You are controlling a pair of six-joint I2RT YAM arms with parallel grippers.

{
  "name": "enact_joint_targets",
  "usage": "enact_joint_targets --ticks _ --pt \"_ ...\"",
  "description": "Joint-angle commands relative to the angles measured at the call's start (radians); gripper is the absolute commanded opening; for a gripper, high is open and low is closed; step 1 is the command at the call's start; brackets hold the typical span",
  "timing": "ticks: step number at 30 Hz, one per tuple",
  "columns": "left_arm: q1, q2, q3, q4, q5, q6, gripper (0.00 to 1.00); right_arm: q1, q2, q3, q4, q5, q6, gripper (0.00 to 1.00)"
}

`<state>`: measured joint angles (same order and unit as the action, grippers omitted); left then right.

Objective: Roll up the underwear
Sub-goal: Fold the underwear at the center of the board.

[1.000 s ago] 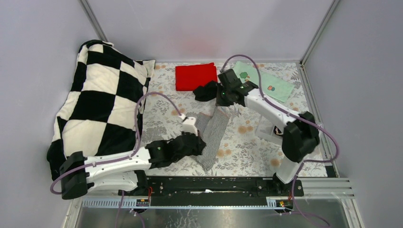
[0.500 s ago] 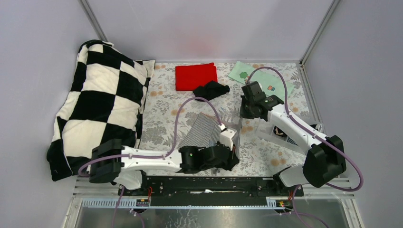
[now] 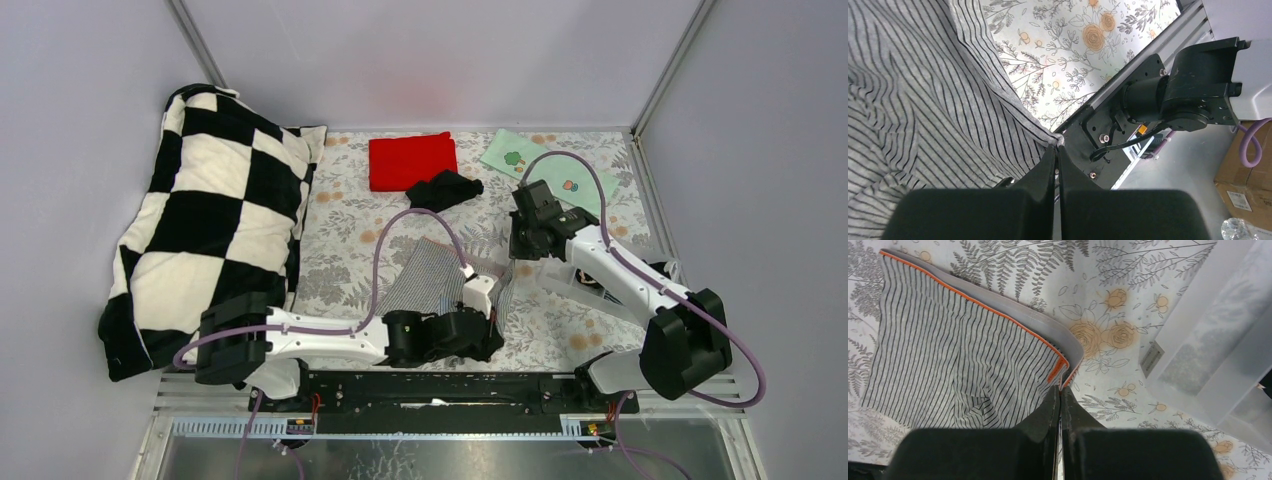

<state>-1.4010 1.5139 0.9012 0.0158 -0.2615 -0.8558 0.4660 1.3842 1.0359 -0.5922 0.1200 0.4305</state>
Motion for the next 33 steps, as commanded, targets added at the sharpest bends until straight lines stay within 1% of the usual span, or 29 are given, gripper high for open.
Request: enact_joint_targets --ticks 1,6,10,14,18,25,29,33 --pt "0.001 -0.076 -0.043 0.037 -0.087 -0.028 0.00 -0.006 0.016 0.049 0.031 -0.097 -0.019 0.00" --pt "0.034 -0.186 -0.130 0.023 -0.140 -0.064 0.00 -0.005 0.086 0.114 0.058 -0.222 -0.001 0.00" --pt "0.073 -0.293 -0.220 -0.009 -0.175 -0.085 0.00 0.010 0.133 0.165 0.090 -0.280 0.026 0.00" --pt "0.105 -0.392 -0.301 -0.060 -0.187 -0.107 0.00 0.045 0.206 0.223 0.100 -0.293 0.039 0.00" --pt "0.112 -0.479 -0.374 -0.115 -0.224 -0.141 0.00 0.072 0.287 0.266 0.118 -0.291 0.053 0.00" --pt "0.128 -0.608 -0.460 -0.226 -0.304 -0.205 0.00 0.090 0.430 0.347 0.146 -0.313 0.065 0.00" --pt "0.145 -0.641 -0.472 -0.316 -0.366 -0.234 0.00 0.095 0.497 0.412 0.145 -0.320 0.066 0.00" --pt "0.164 -0.634 -0.478 -0.379 -0.409 -0.256 0.00 0.103 0.553 0.466 0.144 -0.331 0.066 0.00"
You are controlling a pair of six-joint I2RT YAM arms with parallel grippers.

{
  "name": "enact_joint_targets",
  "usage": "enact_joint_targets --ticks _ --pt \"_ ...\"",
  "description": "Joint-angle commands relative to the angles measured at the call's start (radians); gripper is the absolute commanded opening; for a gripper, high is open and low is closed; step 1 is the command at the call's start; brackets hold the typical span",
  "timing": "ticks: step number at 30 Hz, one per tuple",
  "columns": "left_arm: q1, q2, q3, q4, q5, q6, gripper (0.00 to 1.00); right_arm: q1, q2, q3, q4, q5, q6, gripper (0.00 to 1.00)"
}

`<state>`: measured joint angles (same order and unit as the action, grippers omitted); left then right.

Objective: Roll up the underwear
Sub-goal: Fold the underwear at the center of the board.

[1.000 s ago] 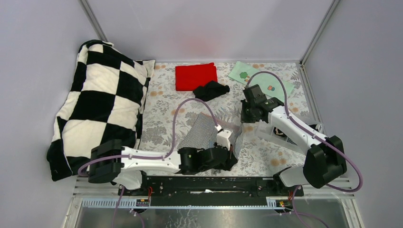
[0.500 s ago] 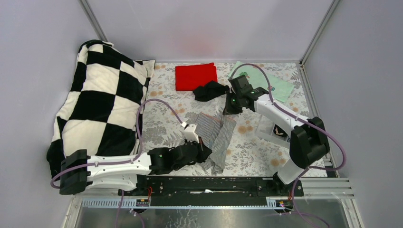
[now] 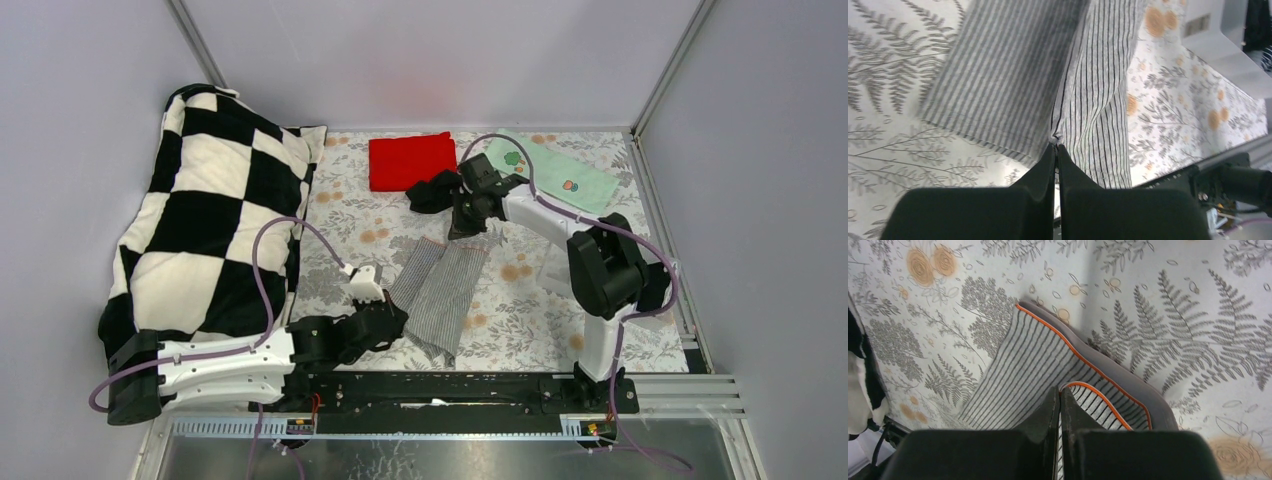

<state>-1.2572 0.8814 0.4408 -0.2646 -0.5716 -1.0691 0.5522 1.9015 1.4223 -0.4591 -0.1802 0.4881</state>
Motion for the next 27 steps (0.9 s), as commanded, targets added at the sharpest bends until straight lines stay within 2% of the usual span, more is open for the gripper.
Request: enact_joint_targets --ticks 1,8,18,24,27 --pt "0.026 0.004 -0.021 -0.104 -0.105 -0.044 0.00 0.018 0.050 0.094 0.009 -0.031 0.007 0.00" --pt "0.074 0.043 -0.028 -0.139 -0.137 -0.038 0.00 0.038 0.144 0.186 -0.004 -0.036 0.010 0.00" --pt "0.131 0.082 -0.043 -0.112 -0.113 0.001 0.00 0.041 0.234 0.251 -0.006 -0.038 0.014 0.00" --pt "0.148 0.101 -0.045 -0.114 -0.108 -0.011 0.02 0.043 0.256 0.267 0.002 -0.053 0.014 0.11" --pt "0.150 0.105 -0.041 -0.145 -0.117 -0.044 0.14 0.043 0.251 0.272 0.017 -0.071 0.017 0.29"
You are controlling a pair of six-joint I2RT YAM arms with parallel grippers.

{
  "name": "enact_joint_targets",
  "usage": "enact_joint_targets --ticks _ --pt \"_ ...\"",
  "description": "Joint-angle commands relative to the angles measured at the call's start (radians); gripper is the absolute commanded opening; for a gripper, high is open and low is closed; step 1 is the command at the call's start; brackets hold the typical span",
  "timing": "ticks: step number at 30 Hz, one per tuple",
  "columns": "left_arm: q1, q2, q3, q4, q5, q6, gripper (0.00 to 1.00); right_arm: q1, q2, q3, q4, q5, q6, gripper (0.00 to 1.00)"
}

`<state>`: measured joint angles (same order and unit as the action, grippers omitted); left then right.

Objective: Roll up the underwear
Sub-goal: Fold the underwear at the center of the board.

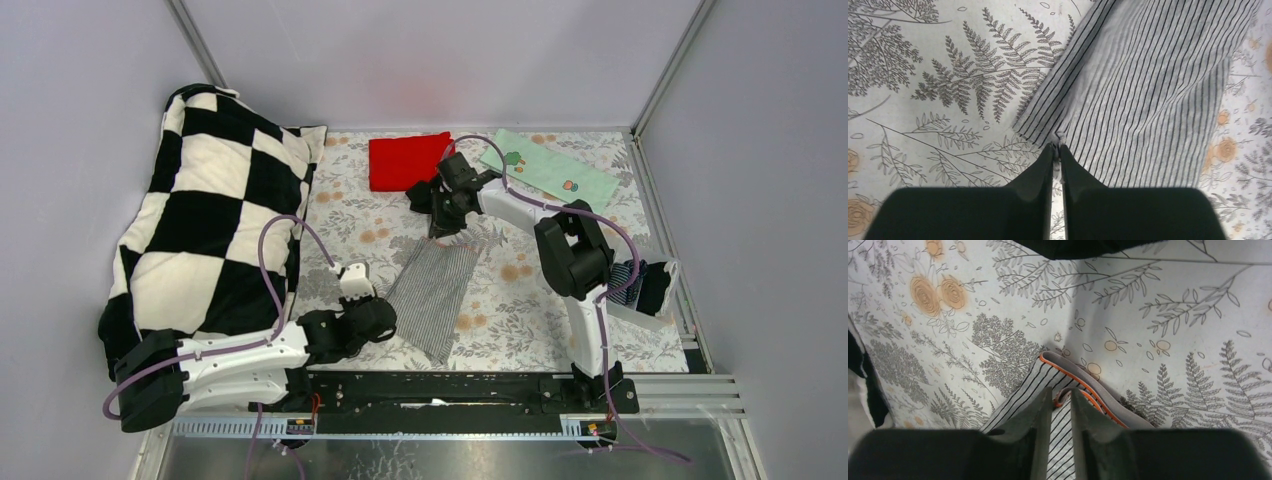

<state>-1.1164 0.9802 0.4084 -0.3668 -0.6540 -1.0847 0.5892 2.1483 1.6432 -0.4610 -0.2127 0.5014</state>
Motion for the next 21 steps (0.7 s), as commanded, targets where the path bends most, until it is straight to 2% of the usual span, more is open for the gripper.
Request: enact_joint_targets --ticks 1,4,5,9,12,17,21 --pt "0.009 0.005 -0.005 -0.061 -0.042 -0.044 0.19 0.006 0.000 0.050 0.028 -0.049 0.007 0.33" --pt "0.009 -0.006 0.007 -0.097 -0.052 -0.068 0.42 0.005 -0.020 0.048 0.057 -0.082 0.015 0.40" --pt "0.009 -0.011 0.014 -0.112 -0.058 -0.077 0.46 0.005 -0.028 0.048 0.064 -0.089 0.017 0.42" --pt "0.009 -0.046 0.059 -0.211 -0.098 -0.115 0.51 0.004 -0.093 0.035 0.060 -0.049 0.005 0.44" --pt "0.010 -0.082 0.091 -0.227 -0.114 -0.077 0.55 0.003 -0.173 -0.016 0.037 0.043 -0.028 0.46" --pt "0.010 -0.091 0.130 -0.130 -0.051 0.074 0.65 -0.012 -0.335 -0.190 0.015 0.155 -0.079 0.51" --pt "0.039 -0.080 0.113 -0.105 -0.009 0.048 0.72 -0.045 -0.453 -0.348 0.035 0.168 -0.089 0.58"
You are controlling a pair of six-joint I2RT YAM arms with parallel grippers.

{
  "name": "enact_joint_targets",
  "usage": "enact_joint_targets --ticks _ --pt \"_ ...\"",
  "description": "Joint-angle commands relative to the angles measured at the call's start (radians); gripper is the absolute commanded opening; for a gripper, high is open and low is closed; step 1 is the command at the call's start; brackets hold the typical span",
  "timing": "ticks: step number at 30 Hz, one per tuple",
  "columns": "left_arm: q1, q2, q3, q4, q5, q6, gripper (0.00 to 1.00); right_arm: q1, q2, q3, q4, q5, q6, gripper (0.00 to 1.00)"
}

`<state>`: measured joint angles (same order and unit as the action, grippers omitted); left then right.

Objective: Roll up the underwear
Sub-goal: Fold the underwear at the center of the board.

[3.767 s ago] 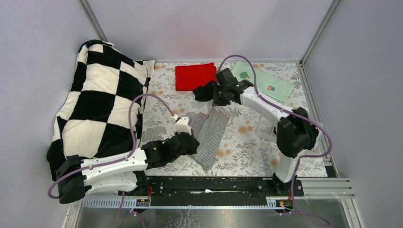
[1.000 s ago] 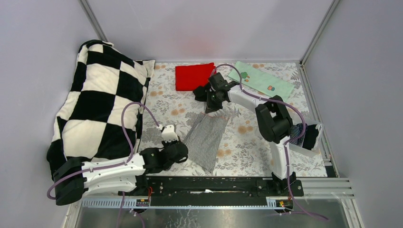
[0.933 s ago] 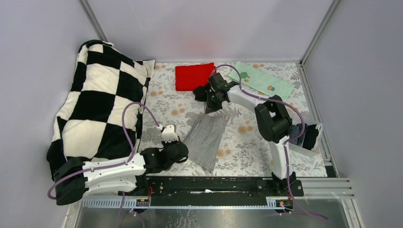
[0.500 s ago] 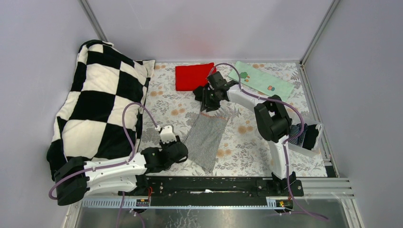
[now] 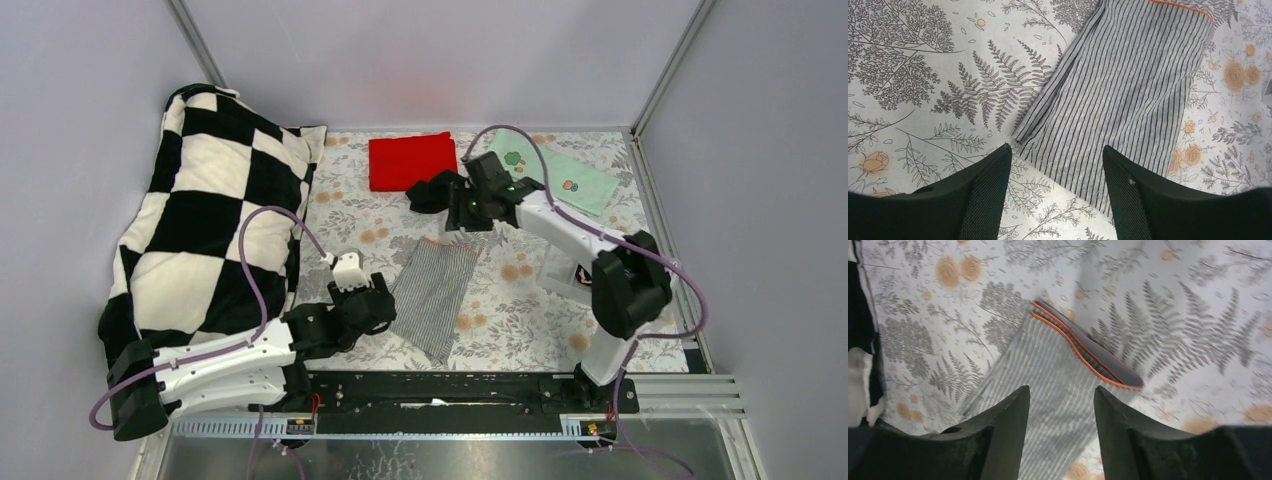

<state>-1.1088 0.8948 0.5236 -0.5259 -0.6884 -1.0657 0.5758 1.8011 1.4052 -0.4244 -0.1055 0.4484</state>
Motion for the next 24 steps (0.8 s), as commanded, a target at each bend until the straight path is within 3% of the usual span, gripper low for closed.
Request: enact_joint_targets --ticks 1,4,9,14,24 --pt "0.053 0.004 -0.021 0.079 0.049 0.032 0.73 -0.037 -0.126 -0.135 0.003 0.053 -0.039 0.60" --pt "0.147 0.004 -0.091 0.181 0.167 0.068 0.74 -0.040 -0.148 -0.138 -0.026 0.036 -0.037 0.59" --pt "0.274 0.076 -0.141 0.317 0.328 0.133 0.74 0.003 -0.106 -0.054 -0.044 0.002 0.032 0.49" --pt "0.319 0.150 -0.140 0.361 0.381 0.174 0.72 0.093 -0.027 0.049 -0.092 0.047 0.076 0.48" --pt "0.333 0.229 -0.151 0.374 0.444 0.202 0.49 0.114 0.011 0.082 -0.097 0.077 0.105 0.50"
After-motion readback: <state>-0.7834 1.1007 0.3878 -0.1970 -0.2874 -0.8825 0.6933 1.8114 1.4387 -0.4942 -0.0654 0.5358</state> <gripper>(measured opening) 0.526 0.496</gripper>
